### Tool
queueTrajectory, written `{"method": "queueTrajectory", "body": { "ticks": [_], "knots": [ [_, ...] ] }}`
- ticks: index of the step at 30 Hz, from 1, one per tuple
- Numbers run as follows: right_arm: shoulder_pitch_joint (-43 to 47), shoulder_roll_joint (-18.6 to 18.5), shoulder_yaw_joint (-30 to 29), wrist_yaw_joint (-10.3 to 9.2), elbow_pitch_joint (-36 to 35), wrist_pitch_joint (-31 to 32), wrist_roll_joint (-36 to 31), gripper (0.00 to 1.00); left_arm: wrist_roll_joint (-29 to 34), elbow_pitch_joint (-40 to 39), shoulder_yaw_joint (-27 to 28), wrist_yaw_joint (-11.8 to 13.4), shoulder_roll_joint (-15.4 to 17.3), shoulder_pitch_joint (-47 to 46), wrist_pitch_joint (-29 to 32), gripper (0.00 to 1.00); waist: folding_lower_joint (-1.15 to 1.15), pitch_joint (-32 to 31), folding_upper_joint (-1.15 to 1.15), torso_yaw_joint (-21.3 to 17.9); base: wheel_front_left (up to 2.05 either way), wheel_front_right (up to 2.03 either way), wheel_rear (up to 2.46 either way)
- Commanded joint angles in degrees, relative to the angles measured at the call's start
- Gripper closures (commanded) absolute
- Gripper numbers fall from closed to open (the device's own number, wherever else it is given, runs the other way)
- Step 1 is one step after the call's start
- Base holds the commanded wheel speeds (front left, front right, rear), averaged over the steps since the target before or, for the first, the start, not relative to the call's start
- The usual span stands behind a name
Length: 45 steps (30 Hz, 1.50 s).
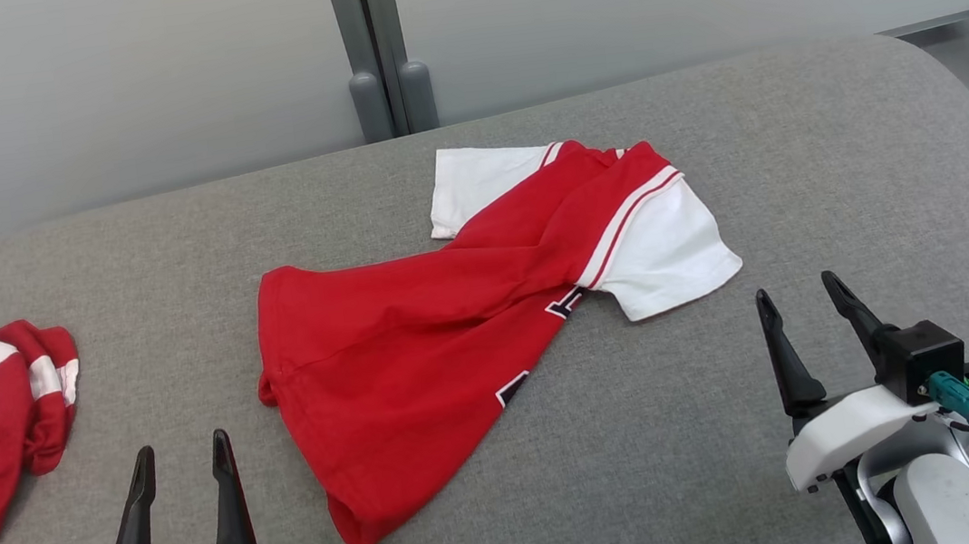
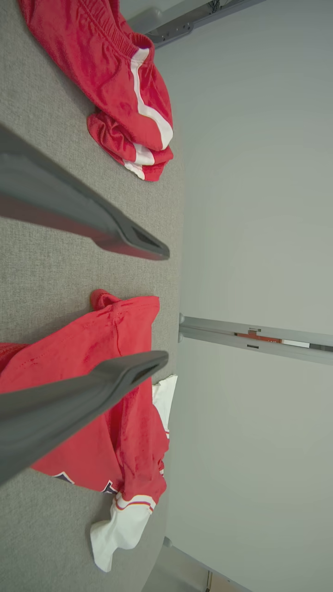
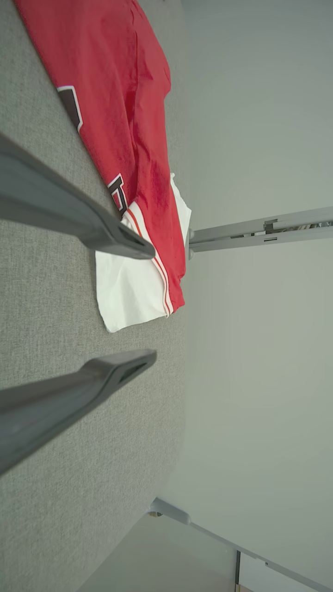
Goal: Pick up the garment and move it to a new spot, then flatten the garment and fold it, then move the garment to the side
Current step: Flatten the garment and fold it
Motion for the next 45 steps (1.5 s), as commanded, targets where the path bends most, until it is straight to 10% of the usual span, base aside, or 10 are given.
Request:
{"method": "queueTrajectory", "body": {
  "ticks": [1,23,33,45],
  "knots": [
    [0.38,0.21,0.19,-0.08,-0.38,0.18,0.30,0.00,-0.30,0.06,0.18,0.29,0.09,0.81,-0.02,0.00,0.00,-0.10,0.00,-0.08,0.00,0.00,0.00],
    [-9.43,-1.85,-0.84,-0.08,1.61,8.14,0.36,0.00,-1.29,10.29,-3.49,-0.24,0.50,-8.09,2.26,0.00,0.00,4.69,0.00,0.89,0.00,0.00,0.00],
    [-23.41,-3.36,-3.39,-0.08,14.75,22.95,0.79,0.00,-4.49,23.68,-5.20,0.94,0.74,-22.60,17.44,0.00,0.00,10.08,0.00,1.77,0.00,0.00,0.00],
    [-31.97,-4.08,-4.81,-0.08,29.54,23.57,-0.17,0.00,-8.57,29.07,-8.55,4.22,0.14,-31.70,23.07,0.00,0.00,14.90,0.00,4.12,0.00,0.00,0.00]
  ]
}}
